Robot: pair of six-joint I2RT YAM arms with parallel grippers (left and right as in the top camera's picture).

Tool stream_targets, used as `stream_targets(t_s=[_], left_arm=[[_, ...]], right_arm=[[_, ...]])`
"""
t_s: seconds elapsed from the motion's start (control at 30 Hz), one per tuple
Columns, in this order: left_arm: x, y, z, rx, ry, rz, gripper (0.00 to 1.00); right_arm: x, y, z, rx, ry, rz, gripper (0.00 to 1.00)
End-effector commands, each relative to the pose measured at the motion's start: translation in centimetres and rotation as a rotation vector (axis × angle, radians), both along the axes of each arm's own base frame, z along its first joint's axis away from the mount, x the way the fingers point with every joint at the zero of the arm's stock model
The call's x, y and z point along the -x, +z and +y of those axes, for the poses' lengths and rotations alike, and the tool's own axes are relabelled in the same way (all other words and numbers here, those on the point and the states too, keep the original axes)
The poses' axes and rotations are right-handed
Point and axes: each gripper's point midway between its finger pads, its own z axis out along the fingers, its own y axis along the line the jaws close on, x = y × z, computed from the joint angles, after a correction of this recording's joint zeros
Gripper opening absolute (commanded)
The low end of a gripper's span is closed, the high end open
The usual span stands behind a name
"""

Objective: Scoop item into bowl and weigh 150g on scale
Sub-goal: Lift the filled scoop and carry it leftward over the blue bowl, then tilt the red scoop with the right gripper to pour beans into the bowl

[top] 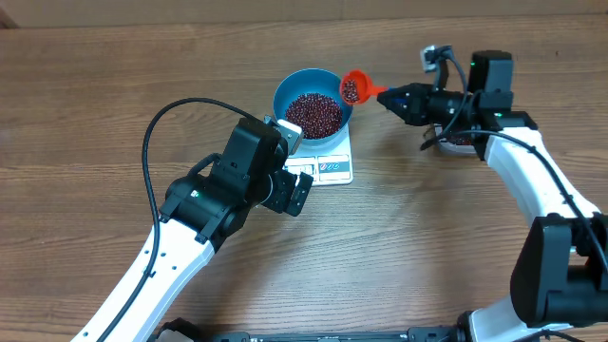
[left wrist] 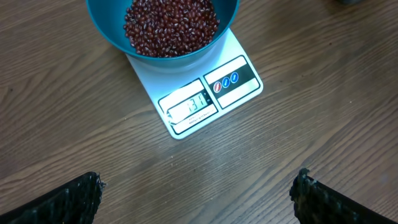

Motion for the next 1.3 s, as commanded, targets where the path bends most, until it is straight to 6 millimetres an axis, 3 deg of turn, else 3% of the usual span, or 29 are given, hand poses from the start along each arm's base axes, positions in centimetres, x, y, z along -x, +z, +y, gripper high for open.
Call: stream_targets(t_s=[0.0, 0.27, 0.4, 1.27], left_arm=[[0.1, -0.3, -0.1, -0.007, -0.016, 0.007, 1.0], [0.1, -0.4, -0.1, -0.007, -0.016, 0.007, 1.0], [0.1, -0.4, -0.1, -0.007, -0.016, 0.007, 0.99], [0.1, -0.4, -0.1, -0.007, -0.016, 0.007, 1.0]], right_arm=[[-0.7, -0.7, 1.2, 0.065, -0.029, -0.023, 0.04], [0.1, -0.4, 4.3, 0.204, 0.157, -0.293, 0.04], [0.4, -0.4, 4.9, 0.248, 0.216, -0.381, 0.04], [0.4, -0.5, 4.9, 0.356, 0.321, -0.582, 0.04]])
